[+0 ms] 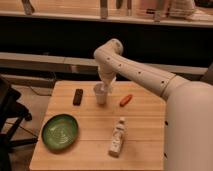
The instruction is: Place the white sponge in the ceramic cup
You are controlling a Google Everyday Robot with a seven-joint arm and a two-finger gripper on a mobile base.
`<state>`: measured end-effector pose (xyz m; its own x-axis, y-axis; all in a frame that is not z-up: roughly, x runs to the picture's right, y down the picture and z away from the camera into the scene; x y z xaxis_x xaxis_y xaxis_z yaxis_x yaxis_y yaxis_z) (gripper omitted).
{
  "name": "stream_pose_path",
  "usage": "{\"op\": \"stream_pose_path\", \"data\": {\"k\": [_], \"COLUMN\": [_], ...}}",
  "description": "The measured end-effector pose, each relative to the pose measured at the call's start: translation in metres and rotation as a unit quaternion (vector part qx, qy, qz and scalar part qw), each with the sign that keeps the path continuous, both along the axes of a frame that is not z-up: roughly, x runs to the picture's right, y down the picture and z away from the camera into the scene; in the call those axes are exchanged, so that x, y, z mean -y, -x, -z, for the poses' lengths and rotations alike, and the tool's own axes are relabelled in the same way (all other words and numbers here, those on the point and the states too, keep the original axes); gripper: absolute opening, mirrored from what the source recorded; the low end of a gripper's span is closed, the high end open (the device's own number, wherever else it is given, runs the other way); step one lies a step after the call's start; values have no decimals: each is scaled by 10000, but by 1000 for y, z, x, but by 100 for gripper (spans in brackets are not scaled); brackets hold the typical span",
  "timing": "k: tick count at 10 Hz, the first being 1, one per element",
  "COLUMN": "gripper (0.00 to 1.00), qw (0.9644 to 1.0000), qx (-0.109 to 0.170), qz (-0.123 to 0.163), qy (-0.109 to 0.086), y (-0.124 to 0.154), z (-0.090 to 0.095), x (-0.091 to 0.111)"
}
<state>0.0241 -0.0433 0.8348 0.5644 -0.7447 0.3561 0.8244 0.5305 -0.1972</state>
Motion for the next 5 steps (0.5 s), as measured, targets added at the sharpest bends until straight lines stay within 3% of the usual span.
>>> {"op": "stream_pose_path", "data": {"k": [5], "gripper": [0], "qw": [10000], "qx": [66], "qz": [19], "qy": [-52], "y": [2], "z": [-4], "x": [-1]}}
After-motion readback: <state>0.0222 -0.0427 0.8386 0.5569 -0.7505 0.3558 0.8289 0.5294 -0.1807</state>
